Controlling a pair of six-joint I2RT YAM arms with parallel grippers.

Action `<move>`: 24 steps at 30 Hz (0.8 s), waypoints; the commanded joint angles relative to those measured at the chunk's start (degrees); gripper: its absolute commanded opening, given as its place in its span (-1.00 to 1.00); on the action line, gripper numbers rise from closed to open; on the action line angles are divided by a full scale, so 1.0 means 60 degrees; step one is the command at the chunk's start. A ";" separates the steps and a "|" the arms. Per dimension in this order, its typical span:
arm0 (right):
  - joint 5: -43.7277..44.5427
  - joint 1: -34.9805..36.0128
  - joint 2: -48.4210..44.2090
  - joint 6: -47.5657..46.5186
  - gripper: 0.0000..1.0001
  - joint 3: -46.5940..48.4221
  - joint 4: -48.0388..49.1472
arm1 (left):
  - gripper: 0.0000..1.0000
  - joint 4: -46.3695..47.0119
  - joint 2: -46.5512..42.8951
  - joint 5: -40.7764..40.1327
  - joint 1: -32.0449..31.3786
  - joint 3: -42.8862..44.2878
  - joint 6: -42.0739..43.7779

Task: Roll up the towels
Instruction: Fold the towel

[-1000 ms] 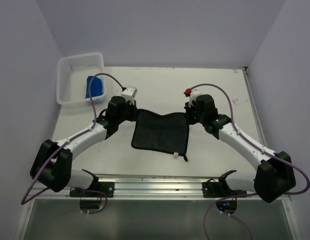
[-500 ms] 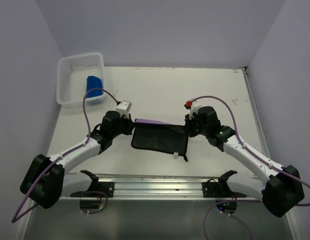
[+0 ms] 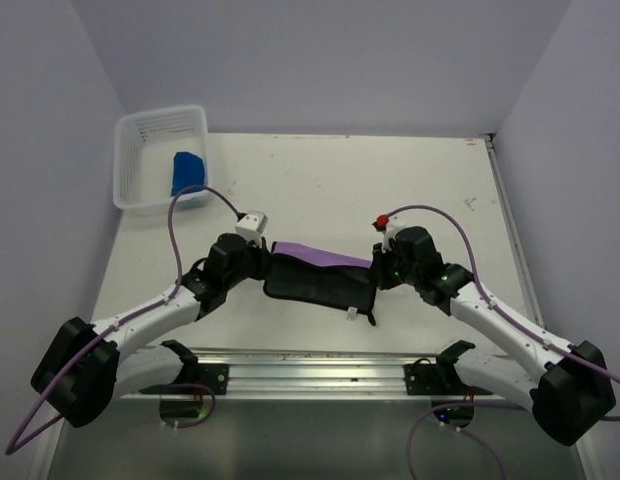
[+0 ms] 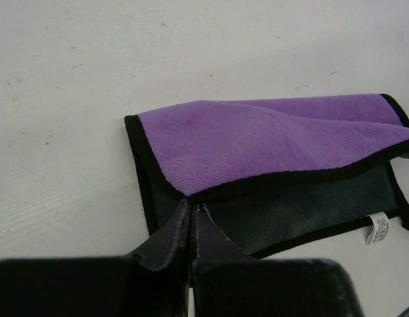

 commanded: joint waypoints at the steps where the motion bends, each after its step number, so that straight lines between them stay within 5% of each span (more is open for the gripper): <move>1: -0.0160 0.0060 -0.0280 0.0391 -1.00 -0.0047 -0.0188 | -1.00 0.0167 -0.0398 -0.0548 -0.0221 -0.0265 -0.0375; 24: -0.0542 0.0236 -0.0397 0.0508 -1.00 -0.0692 -0.0526 | -1.00 0.0254 -0.0970 -0.0900 -0.0837 -0.1380 -0.0845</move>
